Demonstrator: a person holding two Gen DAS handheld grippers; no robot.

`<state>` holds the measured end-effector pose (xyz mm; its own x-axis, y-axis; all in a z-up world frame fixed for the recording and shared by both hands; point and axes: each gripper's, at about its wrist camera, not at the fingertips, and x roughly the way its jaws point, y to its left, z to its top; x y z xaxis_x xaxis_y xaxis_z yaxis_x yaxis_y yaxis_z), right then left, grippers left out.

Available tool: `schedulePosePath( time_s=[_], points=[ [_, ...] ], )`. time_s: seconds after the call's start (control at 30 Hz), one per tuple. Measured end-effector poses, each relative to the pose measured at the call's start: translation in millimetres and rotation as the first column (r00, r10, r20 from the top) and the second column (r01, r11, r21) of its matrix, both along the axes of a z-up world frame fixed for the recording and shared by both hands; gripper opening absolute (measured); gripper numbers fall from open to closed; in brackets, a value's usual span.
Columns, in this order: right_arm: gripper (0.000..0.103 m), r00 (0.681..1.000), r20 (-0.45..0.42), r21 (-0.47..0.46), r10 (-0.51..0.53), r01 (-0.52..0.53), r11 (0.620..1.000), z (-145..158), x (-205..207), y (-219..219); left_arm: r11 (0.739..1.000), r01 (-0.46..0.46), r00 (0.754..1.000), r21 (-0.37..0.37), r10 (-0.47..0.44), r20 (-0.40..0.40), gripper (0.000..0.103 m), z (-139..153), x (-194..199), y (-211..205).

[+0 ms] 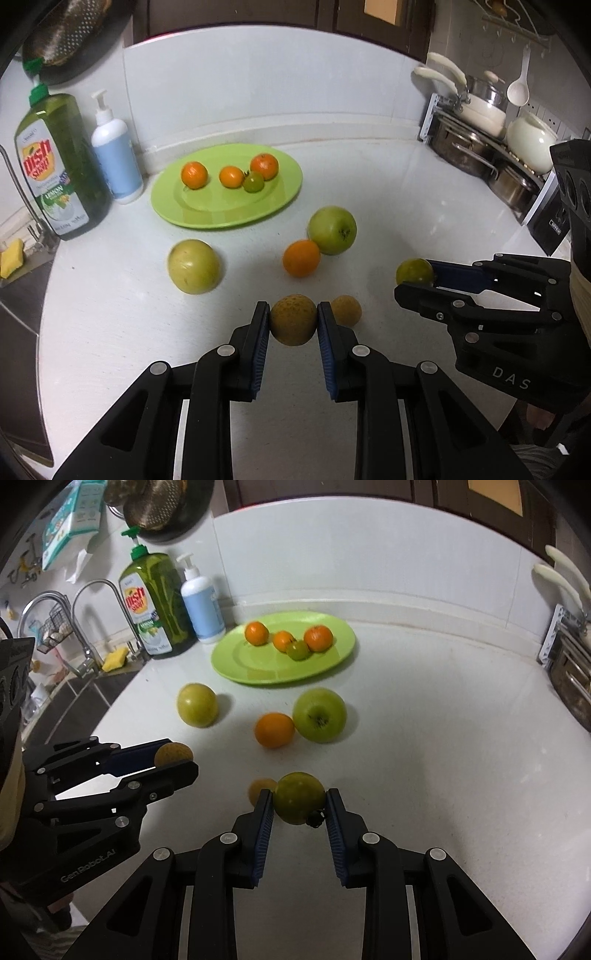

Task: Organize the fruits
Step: 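Grasp a small brown kiwi with the left tool while the right tool grasps a green tomato, then carry the kiwi in the left tool to the plate while the right tool carries the green tomato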

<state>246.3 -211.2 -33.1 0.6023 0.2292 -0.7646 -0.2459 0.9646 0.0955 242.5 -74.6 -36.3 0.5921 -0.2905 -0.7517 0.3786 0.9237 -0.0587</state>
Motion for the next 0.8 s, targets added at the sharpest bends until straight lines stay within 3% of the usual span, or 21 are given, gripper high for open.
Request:
schedulePosePath(
  time_s=[0.4, 0.8],
  points=[
    [0.03, 0.995, 0.101, 0.017, 0.005, -0.007, 1.0, 35.1, -10.8, 17.1, 0.999, -0.021, 0.995, -0.032, 0.024, 0.1, 0.026, 37.3, -9.3, 24.1],
    [0.03, 0.982, 0.188, 0.029, 0.016, -0.022, 0.999, 63.4, 8.2, 34.2, 0.998, -0.05, 0.982, -0.039, 0.056, 0.179, 0.026, 66.4, 8.3, 41.6]
  ],
)
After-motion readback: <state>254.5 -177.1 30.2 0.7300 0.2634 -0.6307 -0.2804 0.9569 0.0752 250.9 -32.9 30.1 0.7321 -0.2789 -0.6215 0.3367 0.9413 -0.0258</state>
